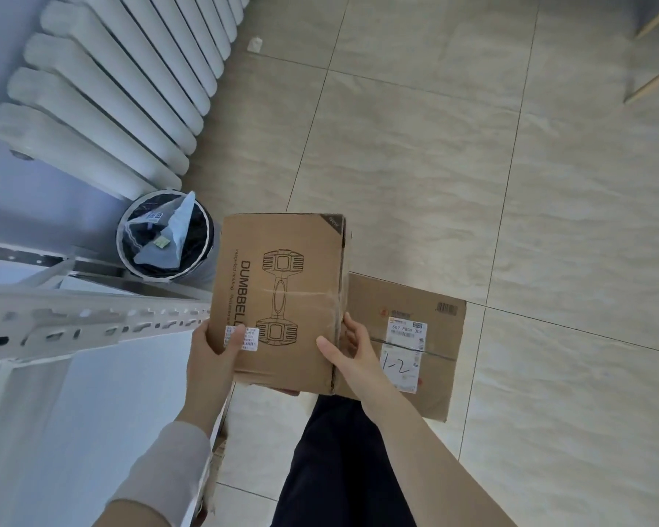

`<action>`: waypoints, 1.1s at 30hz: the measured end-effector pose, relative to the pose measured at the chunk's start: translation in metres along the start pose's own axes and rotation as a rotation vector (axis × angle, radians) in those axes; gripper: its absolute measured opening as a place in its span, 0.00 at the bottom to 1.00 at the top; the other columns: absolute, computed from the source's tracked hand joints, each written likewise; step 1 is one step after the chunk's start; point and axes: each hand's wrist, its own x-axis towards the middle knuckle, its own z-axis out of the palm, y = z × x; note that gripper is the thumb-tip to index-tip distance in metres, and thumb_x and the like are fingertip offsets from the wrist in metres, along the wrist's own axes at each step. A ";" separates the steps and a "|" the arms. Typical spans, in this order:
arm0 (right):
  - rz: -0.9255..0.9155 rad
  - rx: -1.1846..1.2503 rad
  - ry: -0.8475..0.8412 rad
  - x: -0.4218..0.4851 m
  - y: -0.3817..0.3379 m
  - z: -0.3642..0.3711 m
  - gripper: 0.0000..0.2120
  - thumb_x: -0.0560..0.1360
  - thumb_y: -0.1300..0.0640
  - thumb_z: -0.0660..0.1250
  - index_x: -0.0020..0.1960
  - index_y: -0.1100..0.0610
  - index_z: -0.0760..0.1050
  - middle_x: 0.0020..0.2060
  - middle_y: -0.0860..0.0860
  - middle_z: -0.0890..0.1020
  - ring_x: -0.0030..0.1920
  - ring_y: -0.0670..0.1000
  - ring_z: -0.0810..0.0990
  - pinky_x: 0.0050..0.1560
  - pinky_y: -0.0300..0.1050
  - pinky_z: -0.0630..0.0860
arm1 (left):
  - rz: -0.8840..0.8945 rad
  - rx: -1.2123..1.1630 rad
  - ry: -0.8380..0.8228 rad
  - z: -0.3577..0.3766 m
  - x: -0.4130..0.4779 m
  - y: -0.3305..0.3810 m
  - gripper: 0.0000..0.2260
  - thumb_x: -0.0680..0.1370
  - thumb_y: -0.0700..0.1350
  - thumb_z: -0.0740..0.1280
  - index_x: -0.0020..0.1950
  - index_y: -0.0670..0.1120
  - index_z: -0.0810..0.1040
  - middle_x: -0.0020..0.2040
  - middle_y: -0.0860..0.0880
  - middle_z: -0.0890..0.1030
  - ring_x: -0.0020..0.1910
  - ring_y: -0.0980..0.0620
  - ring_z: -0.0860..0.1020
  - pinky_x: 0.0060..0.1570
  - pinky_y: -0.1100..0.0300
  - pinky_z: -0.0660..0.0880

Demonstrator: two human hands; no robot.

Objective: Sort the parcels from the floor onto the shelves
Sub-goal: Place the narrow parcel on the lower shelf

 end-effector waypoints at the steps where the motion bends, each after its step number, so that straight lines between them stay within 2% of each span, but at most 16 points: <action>1: -0.034 0.003 0.009 -0.010 -0.007 -0.003 0.37 0.71 0.50 0.71 0.74 0.49 0.56 0.69 0.46 0.67 0.66 0.45 0.67 0.60 0.37 0.68 | 0.010 -0.030 -0.017 -0.001 -0.007 0.006 0.21 0.77 0.52 0.65 0.68 0.47 0.66 0.59 0.51 0.74 0.55 0.51 0.73 0.56 0.56 0.71; 6: -0.186 -0.102 0.073 -0.061 -0.042 -0.019 0.38 0.69 0.47 0.72 0.73 0.45 0.56 0.68 0.45 0.65 0.68 0.46 0.65 0.68 0.45 0.66 | 0.057 -0.135 -0.062 -0.003 -0.045 0.046 0.22 0.78 0.52 0.63 0.68 0.45 0.66 0.59 0.51 0.74 0.56 0.50 0.74 0.52 0.59 0.72; 9: -0.287 -0.091 0.144 -0.090 -0.059 -0.031 0.36 0.68 0.49 0.74 0.70 0.43 0.59 0.64 0.45 0.68 0.65 0.46 0.68 0.65 0.43 0.66 | 0.097 -0.182 -0.087 -0.004 -0.070 0.075 0.20 0.78 0.51 0.64 0.67 0.44 0.67 0.57 0.50 0.74 0.53 0.51 0.74 0.45 0.62 0.72; 12: -0.299 0.046 0.187 -0.111 -0.069 -0.050 0.28 0.67 0.51 0.75 0.60 0.37 0.66 0.60 0.46 0.74 0.61 0.46 0.73 0.64 0.47 0.71 | 0.189 -0.221 -0.140 -0.010 -0.091 0.103 0.19 0.78 0.50 0.63 0.67 0.46 0.68 0.57 0.50 0.74 0.53 0.52 0.73 0.48 0.62 0.70; 14: -0.274 0.162 0.176 -0.123 -0.073 -0.065 0.27 0.66 0.51 0.75 0.60 0.39 0.68 0.58 0.47 0.78 0.61 0.49 0.76 0.63 0.55 0.73 | 0.218 -0.269 -0.212 -0.017 -0.099 0.118 0.17 0.78 0.51 0.62 0.65 0.48 0.69 0.56 0.50 0.76 0.52 0.53 0.75 0.45 0.64 0.72; 16: -0.236 0.256 0.142 -0.133 -0.074 -0.080 0.28 0.69 0.54 0.73 0.66 0.45 0.67 0.59 0.51 0.79 0.60 0.52 0.77 0.59 0.56 0.76 | 0.215 -0.315 -0.333 -0.024 -0.100 0.125 0.22 0.76 0.58 0.62 0.66 0.50 0.68 0.60 0.50 0.77 0.56 0.51 0.77 0.50 0.58 0.75; 18: -0.221 0.322 0.081 -0.144 -0.075 -0.092 0.30 0.69 0.54 0.73 0.68 0.51 0.66 0.60 0.54 0.79 0.59 0.54 0.79 0.49 0.49 0.80 | 0.194 -0.327 -0.502 -0.029 -0.100 0.130 0.27 0.73 0.66 0.62 0.68 0.54 0.70 0.61 0.50 0.79 0.59 0.48 0.78 0.59 0.48 0.74; 20: -0.222 0.336 0.032 -0.152 -0.074 -0.100 0.30 0.68 0.54 0.72 0.68 0.54 0.67 0.60 0.56 0.80 0.57 0.55 0.81 0.44 0.46 0.80 | 0.179 -0.330 -0.618 -0.030 -0.106 0.135 0.25 0.74 0.67 0.58 0.65 0.55 0.73 0.59 0.49 0.81 0.58 0.48 0.79 0.58 0.49 0.74; 22: -0.222 0.347 -0.009 -0.157 -0.073 -0.104 0.30 0.68 0.53 0.72 0.68 0.55 0.68 0.59 0.55 0.80 0.56 0.54 0.81 0.45 0.45 0.80 | 0.129 -0.340 -0.655 -0.029 -0.114 0.141 0.27 0.71 0.67 0.56 0.63 0.54 0.75 0.57 0.48 0.82 0.57 0.48 0.80 0.56 0.53 0.75; 24: -0.218 0.357 -0.037 -0.159 -0.070 -0.110 0.32 0.67 0.50 0.70 0.68 0.56 0.67 0.60 0.55 0.80 0.59 0.55 0.80 0.48 0.46 0.79 | 0.091 -0.367 -0.682 -0.027 -0.118 0.145 0.30 0.69 0.68 0.54 0.65 0.53 0.74 0.55 0.48 0.83 0.57 0.46 0.80 0.56 0.50 0.75; 25: -0.213 0.360 -0.056 -0.161 -0.069 -0.112 0.33 0.66 0.49 0.70 0.69 0.56 0.67 0.61 0.55 0.79 0.60 0.55 0.79 0.50 0.47 0.79 | 0.068 -0.396 -0.680 -0.026 -0.119 0.146 0.32 0.69 0.67 0.53 0.66 0.51 0.73 0.51 0.48 0.84 0.54 0.45 0.80 0.54 0.50 0.76; 27: -0.200 0.370 -0.088 -0.165 -0.066 -0.114 0.34 0.65 0.46 0.70 0.69 0.56 0.68 0.61 0.55 0.79 0.61 0.55 0.78 0.51 0.47 0.78 | -0.022 -0.448 -0.674 -0.026 -0.120 0.147 0.35 0.68 0.66 0.52 0.66 0.46 0.71 0.42 0.49 0.85 0.45 0.48 0.82 0.45 0.54 0.78; 28: -0.196 0.375 -0.097 -0.166 -0.065 -0.114 0.35 0.64 0.45 0.71 0.68 0.56 0.68 0.61 0.56 0.79 0.60 0.55 0.79 0.49 0.47 0.79 | -0.056 -0.456 -0.704 -0.025 -0.122 0.147 0.35 0.68 0.66 0.53 0.66 0.45 0.72 0.43 0.48 0.85 0.44 0.49 0.82 0.40 0.56 0.79; 30: -0.185 0.383 -0.109 -0.168 -0.064 -0.113 0.35 0.64 0.46 0.73 0.68 0.56 0.69 0.61 0.56 0.79 0.57 0.54 0.80 0.46 0.45 0.80 | -0.122 -0.468 -0.741 -0.025 -0.131 0.146 0.28 0.70 0.64 0.56 0.61 0.48 0.74 0.51 0.45 0.83 0.48 0.47 0.82 0.36 0.57 0.80; 33: -0.149 0.399 -0.114 -0.169 -0.063 -0.112 0.31 0.67 0.45 0.70 0.67 0.56 0.70 0.60 0.56 0.79 0.59 0.55 0.79 0.49 0.47 0.79 | -0.181 -0.530 -0.728 -0.024 -0.136 0.141 0.25 0.68 0.62 0.63 0.59 0.49 0.77 0.54 0.42 0.83 0.52 0.43 0.82 0.42 0.51 0.81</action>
